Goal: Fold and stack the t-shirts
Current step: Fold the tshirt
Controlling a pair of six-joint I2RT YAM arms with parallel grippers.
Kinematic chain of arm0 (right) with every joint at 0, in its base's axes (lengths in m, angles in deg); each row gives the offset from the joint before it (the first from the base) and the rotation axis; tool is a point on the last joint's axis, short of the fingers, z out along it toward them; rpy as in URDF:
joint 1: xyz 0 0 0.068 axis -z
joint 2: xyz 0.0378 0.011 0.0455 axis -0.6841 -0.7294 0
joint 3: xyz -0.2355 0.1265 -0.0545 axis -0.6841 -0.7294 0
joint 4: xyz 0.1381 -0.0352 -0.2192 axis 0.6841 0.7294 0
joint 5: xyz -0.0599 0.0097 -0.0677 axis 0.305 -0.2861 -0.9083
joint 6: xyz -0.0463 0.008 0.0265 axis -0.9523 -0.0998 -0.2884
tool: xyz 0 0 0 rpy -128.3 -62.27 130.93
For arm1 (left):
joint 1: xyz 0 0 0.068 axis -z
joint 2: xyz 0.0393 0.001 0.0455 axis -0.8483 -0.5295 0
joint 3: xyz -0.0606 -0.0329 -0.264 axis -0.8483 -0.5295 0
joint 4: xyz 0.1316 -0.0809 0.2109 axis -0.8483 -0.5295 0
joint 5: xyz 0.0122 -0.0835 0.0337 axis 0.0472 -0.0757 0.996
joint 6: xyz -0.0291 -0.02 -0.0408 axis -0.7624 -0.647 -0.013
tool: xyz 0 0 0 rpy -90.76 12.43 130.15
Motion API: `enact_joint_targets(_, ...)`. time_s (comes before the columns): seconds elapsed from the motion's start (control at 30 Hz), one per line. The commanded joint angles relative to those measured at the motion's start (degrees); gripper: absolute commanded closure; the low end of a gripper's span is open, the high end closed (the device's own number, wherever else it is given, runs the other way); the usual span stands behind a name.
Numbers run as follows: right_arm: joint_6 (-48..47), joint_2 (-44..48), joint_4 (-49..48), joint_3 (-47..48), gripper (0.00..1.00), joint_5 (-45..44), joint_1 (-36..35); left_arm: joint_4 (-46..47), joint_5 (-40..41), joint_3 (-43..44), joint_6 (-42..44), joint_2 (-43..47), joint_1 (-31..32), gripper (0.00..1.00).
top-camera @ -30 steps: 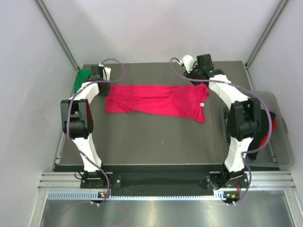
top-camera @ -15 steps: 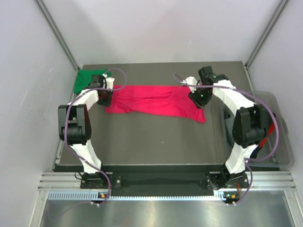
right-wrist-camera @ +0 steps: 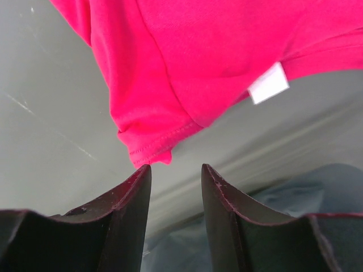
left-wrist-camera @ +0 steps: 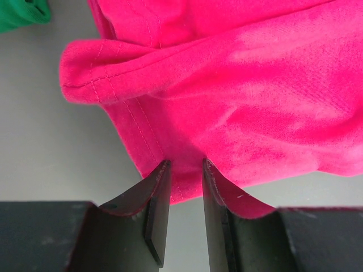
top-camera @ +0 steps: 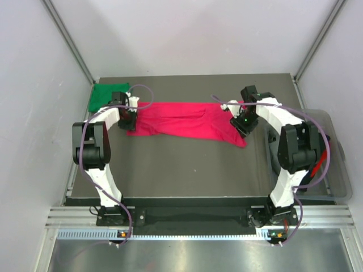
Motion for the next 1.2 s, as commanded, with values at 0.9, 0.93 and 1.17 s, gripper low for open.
enact_joint_targets(0.9, -0.3, -0.7, 4.6, -0.5, 0.59, 6.5, 0.8, 2.0, 2.4, -0.8, 0.5, -1.7, -0.1, 0.67)
enact_joint_targets(0.93, -0.5, -1.6, 4.6, -1.1, 0.6, 6.5, 0.8, 2.1, 2.7, -0.8, 0.7, -1.7, 0.0, 0.67)
enact_joint_targets(1.17, -0.8, -4.5, 3.7, -1.9, 0.61, 6.7, 0.8, 2.5, 3.5, -1.0, 1.2, -2.3, 0.0, 0.67)
